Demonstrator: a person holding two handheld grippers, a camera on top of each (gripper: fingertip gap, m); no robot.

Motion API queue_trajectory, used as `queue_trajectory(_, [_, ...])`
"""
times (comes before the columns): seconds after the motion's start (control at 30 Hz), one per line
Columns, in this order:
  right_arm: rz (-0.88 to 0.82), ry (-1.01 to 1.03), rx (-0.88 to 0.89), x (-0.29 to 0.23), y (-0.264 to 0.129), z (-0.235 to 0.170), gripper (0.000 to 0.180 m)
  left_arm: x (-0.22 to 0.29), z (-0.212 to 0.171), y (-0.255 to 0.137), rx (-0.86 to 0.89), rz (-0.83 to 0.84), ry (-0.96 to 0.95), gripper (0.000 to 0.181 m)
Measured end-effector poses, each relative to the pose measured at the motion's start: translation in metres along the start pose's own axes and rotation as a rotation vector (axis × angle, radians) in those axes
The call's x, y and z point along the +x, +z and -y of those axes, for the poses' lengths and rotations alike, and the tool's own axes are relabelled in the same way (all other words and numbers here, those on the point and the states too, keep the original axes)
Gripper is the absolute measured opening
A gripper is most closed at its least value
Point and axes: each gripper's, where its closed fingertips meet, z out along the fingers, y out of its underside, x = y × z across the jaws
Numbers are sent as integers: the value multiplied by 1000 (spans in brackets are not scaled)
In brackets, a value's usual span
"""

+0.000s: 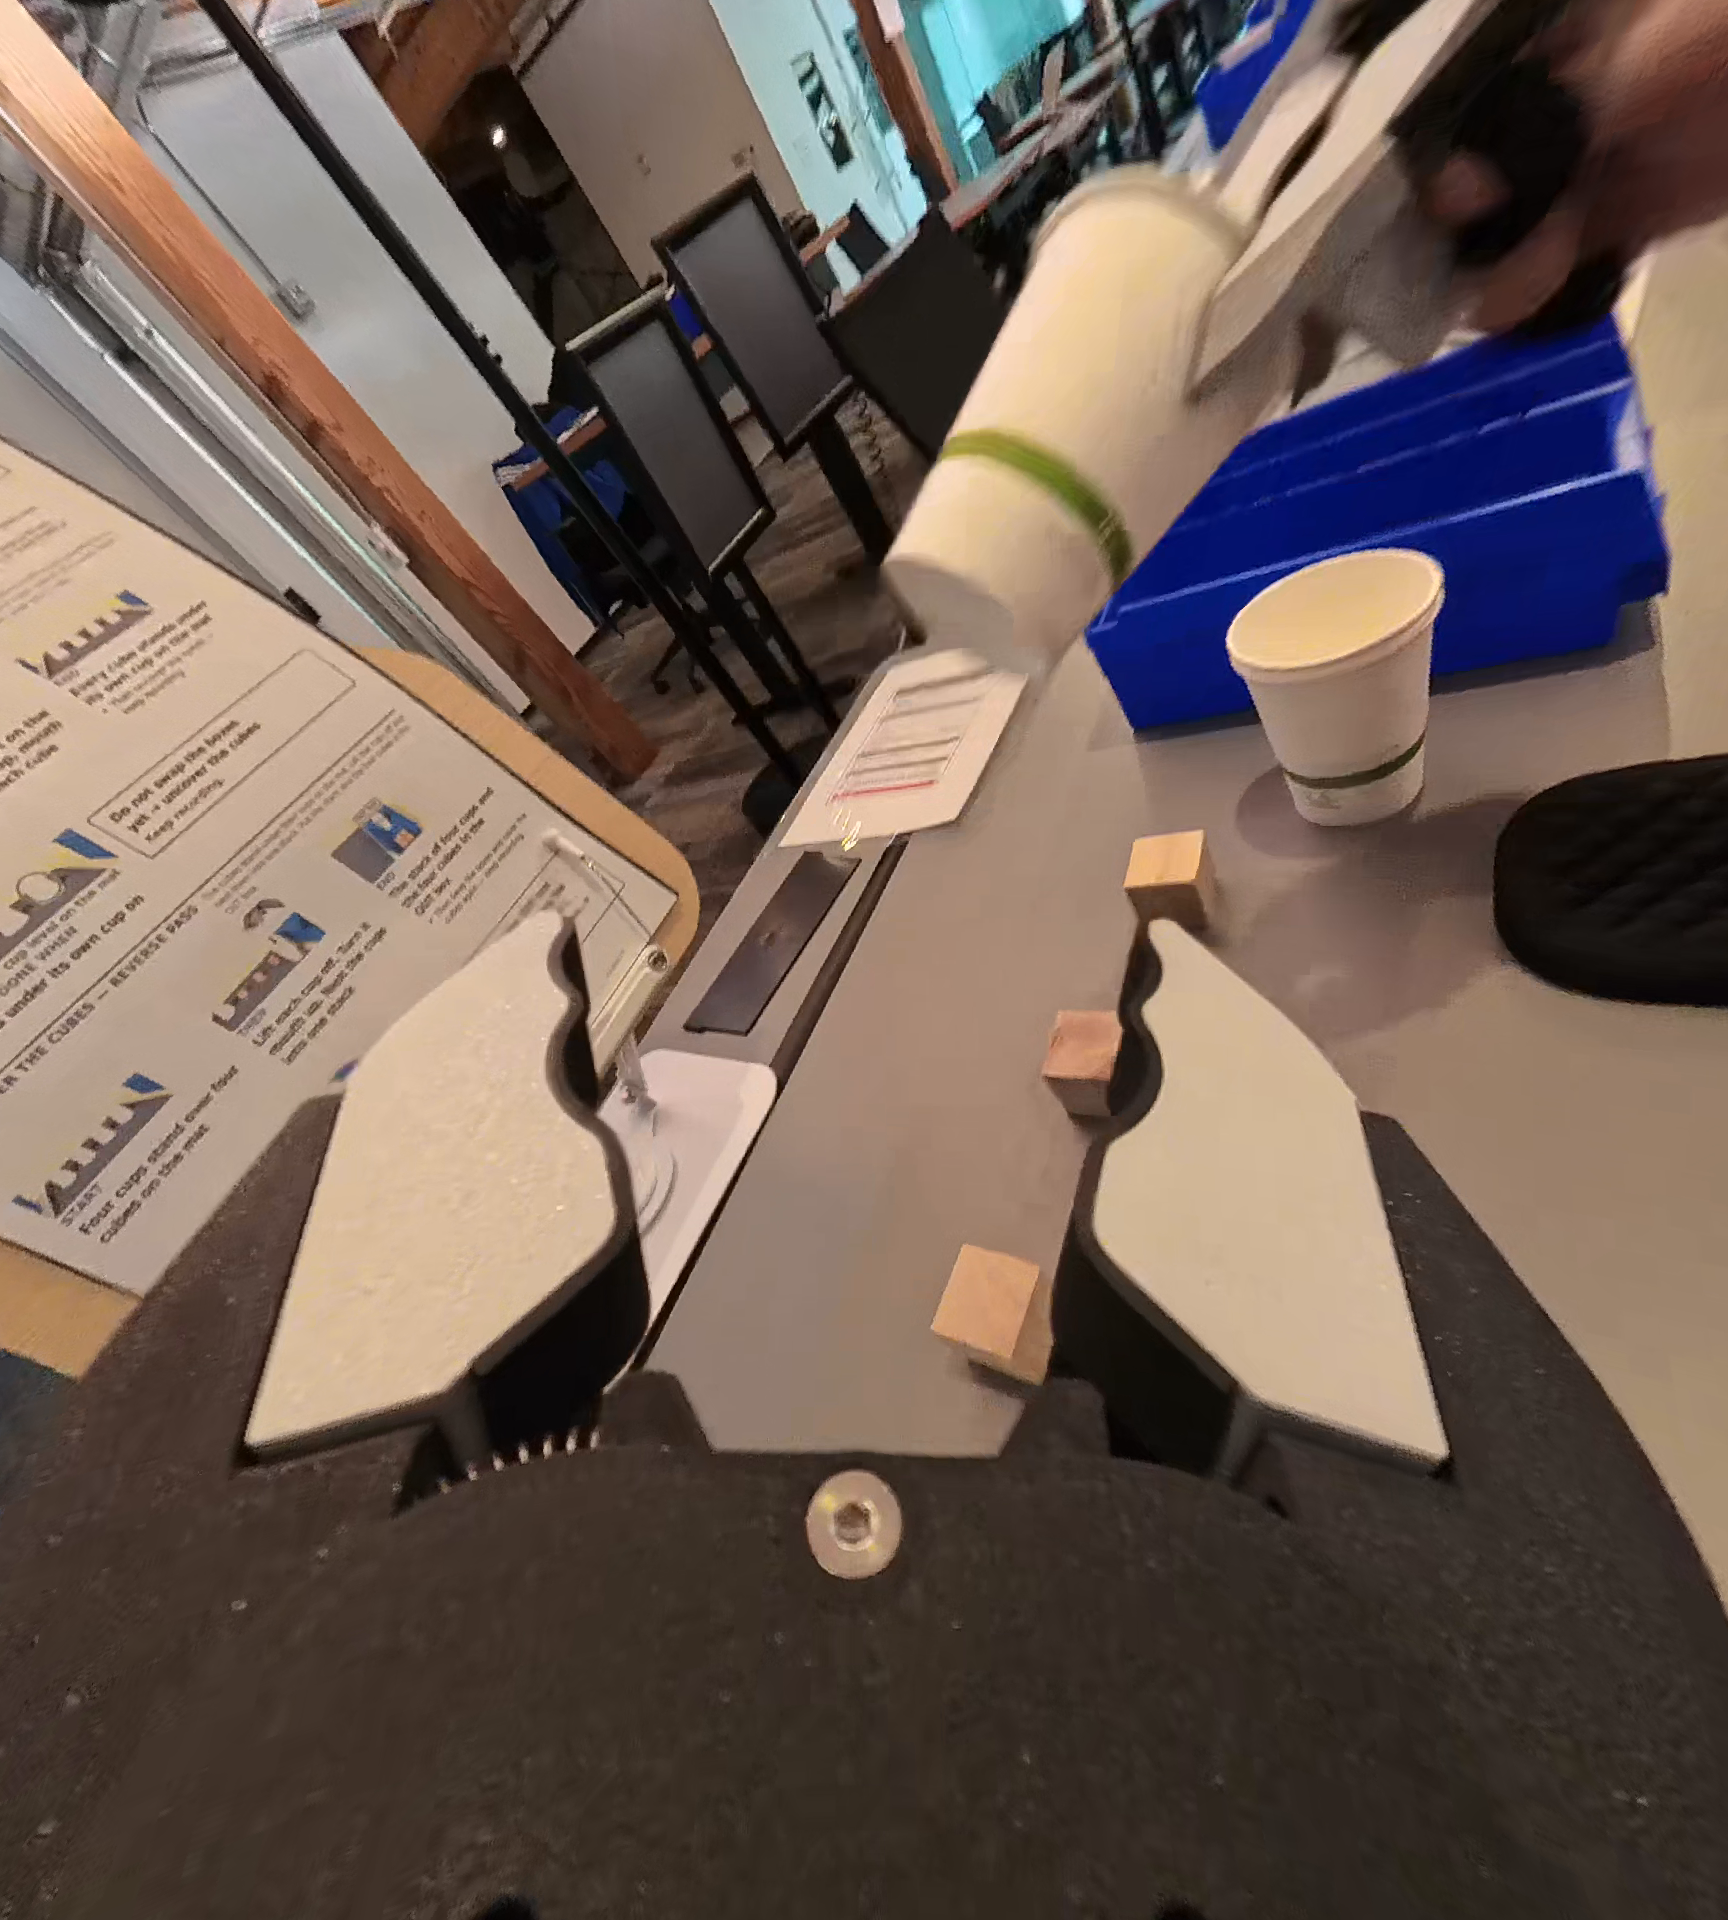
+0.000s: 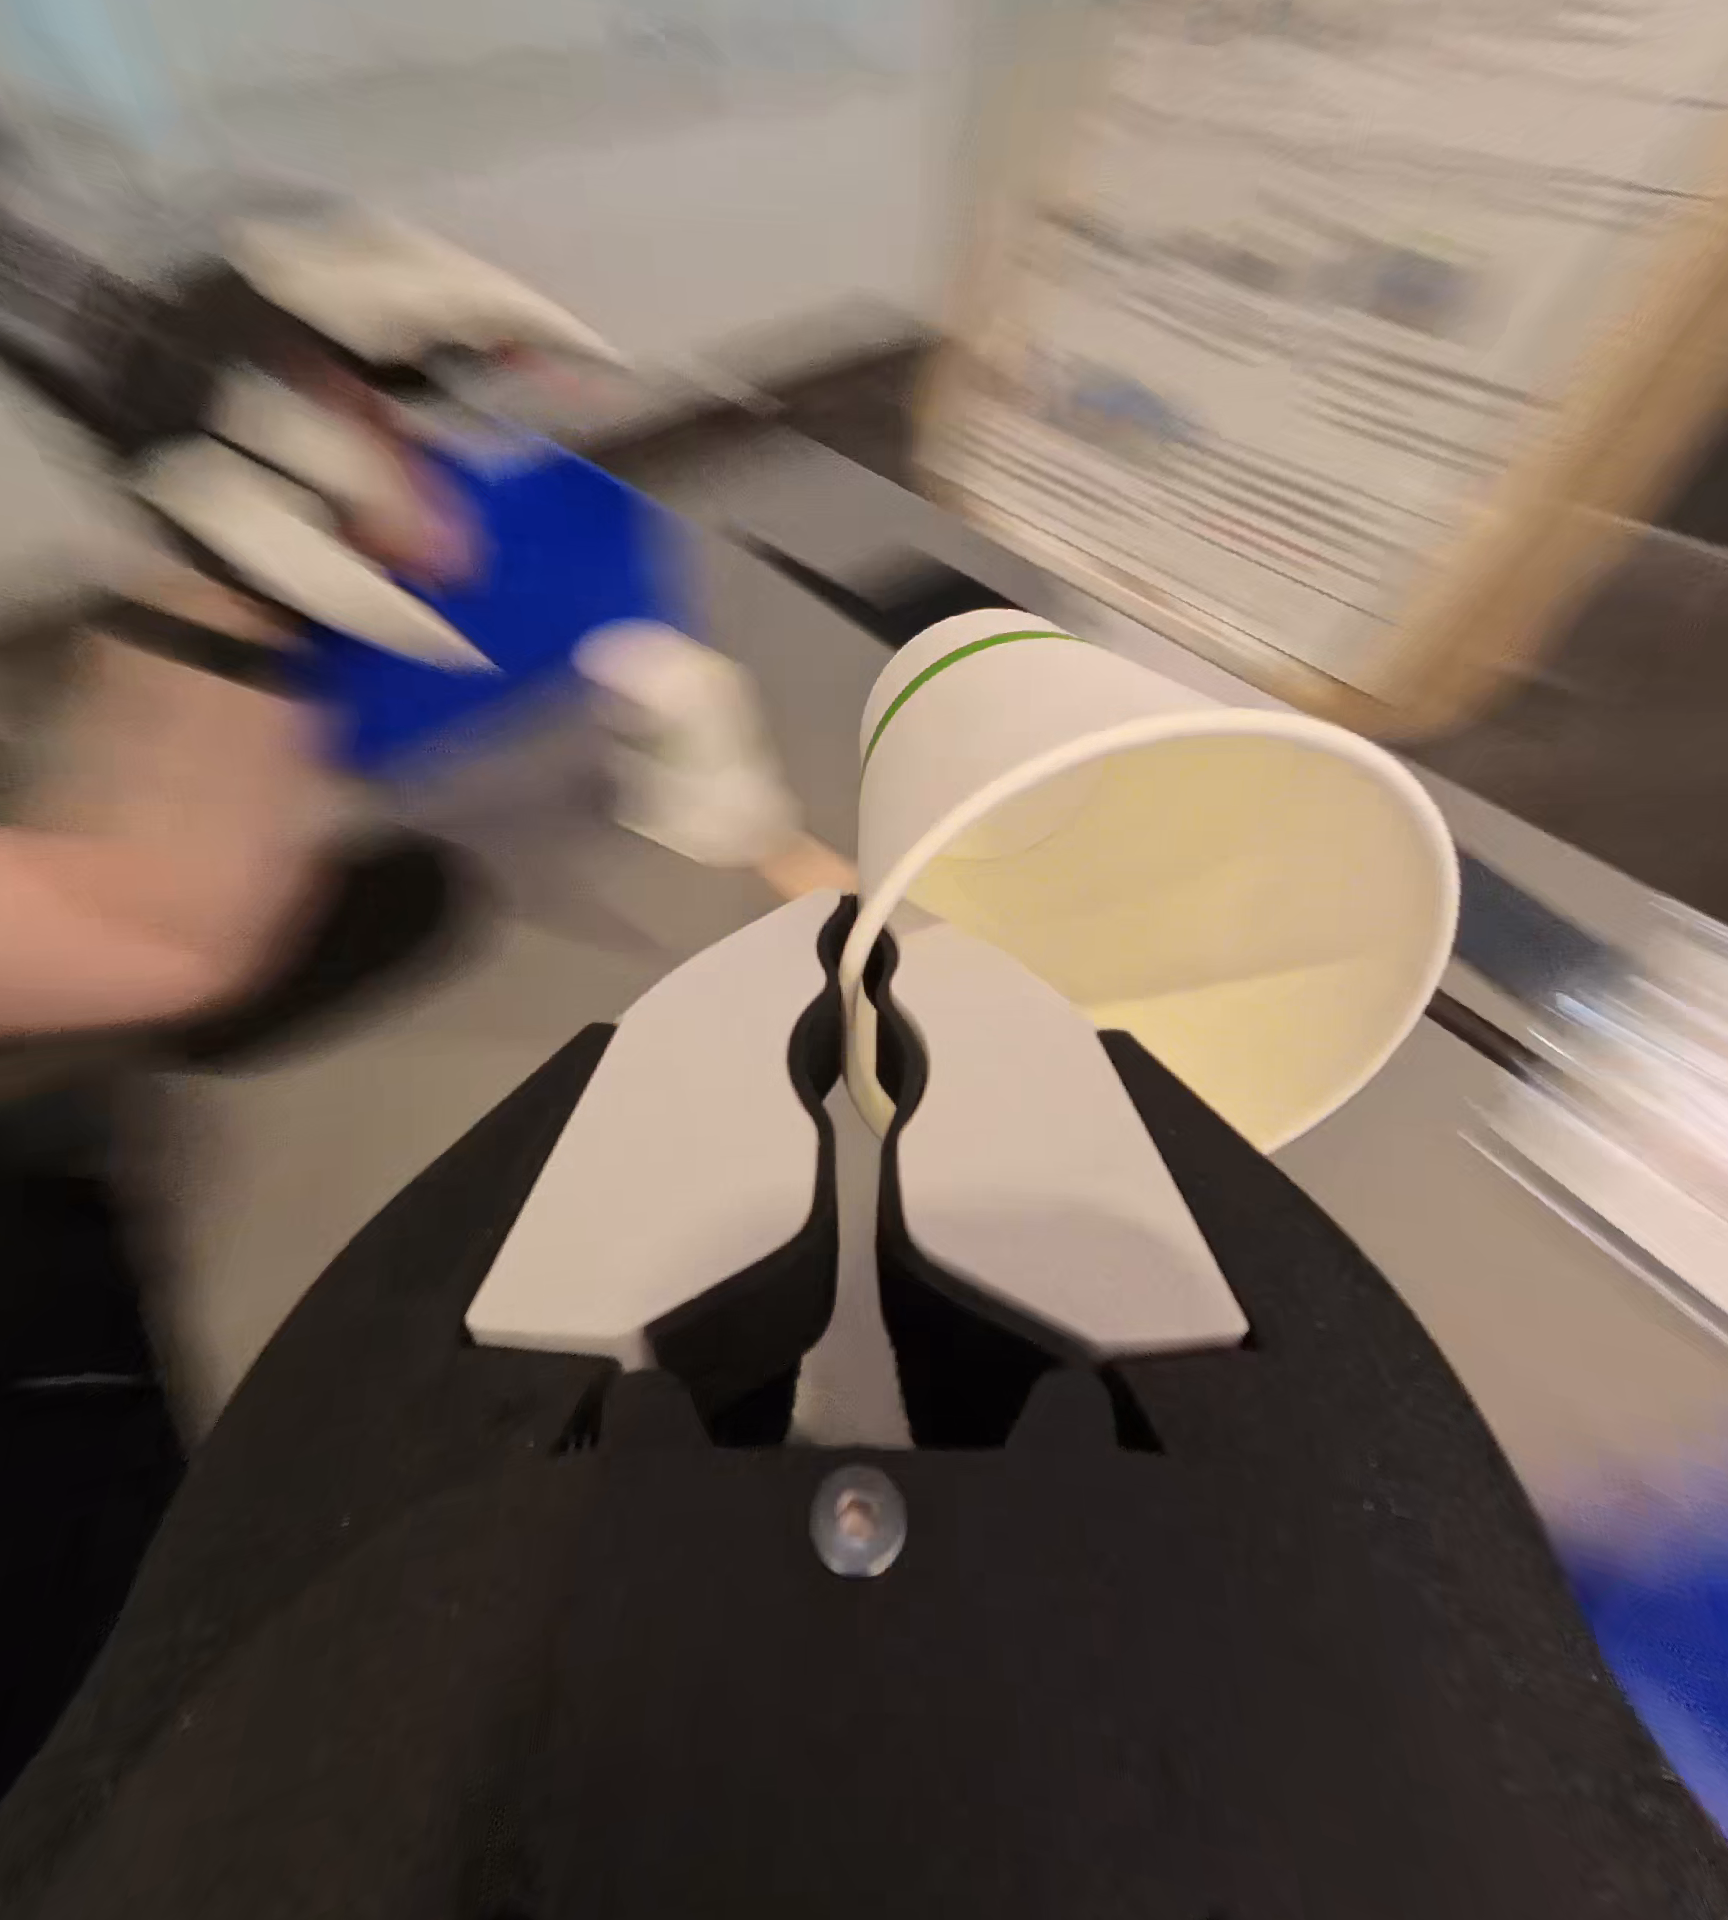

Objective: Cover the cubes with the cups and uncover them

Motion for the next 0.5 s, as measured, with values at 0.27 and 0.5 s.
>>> queue_trajectory(0.27, [-478,74,-464,55,-90,-107,0,7,-22,15,-120,-15,42,92])
queue_trajectory(0.5, [-377,86,-699,52,-78,-148,1,18,-21,20,-121,-57,50,90])
